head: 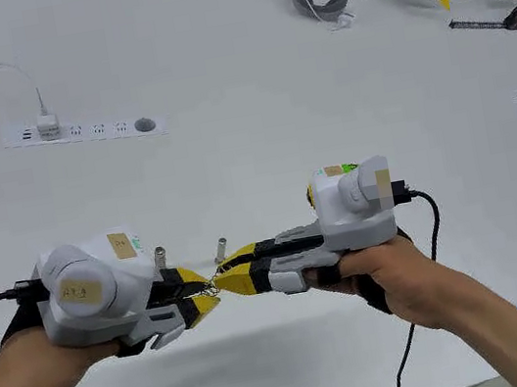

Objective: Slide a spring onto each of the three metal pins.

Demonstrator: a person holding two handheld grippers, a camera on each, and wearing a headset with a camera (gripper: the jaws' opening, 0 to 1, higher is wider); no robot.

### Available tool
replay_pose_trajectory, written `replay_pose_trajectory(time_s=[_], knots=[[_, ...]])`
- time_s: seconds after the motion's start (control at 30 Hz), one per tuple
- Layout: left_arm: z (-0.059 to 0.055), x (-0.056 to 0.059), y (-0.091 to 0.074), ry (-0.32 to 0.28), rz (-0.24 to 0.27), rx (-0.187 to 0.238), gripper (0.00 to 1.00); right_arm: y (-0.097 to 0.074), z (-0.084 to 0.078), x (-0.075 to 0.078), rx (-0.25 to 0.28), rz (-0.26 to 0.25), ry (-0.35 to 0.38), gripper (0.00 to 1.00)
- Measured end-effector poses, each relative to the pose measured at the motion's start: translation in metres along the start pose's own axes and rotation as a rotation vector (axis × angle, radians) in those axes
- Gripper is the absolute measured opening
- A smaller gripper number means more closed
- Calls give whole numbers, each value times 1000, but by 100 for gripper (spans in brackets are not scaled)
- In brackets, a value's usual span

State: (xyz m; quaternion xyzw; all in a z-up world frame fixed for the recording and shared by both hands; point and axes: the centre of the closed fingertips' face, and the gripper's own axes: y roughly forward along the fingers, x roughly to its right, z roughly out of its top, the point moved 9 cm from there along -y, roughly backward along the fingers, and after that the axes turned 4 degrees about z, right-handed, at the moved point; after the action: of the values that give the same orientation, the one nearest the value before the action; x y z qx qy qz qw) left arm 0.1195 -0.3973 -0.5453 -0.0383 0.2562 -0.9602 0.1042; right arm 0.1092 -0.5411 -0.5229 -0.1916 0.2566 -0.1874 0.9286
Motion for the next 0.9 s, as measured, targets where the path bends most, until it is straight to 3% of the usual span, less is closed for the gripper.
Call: replay_pose_trajectory(time_s=[0.23, 0.5, 0.67, 0.9], knots=[[4, 4, 2, -17, -28, 20, 10, -1, 9, -2, -164, 46, -126, 13], [8, 6, 2, -11, -49, 42, 10, 4, 21, -8, -315, 113, -279, 13], [10, 7, -1, -7, -57, 53, 10, 7, 25, -10, -372, 141, -318, 13], [9, 9, -4, 23, -63, 38, 10, 11, 24, -12, -401, 164, -341, 13]])
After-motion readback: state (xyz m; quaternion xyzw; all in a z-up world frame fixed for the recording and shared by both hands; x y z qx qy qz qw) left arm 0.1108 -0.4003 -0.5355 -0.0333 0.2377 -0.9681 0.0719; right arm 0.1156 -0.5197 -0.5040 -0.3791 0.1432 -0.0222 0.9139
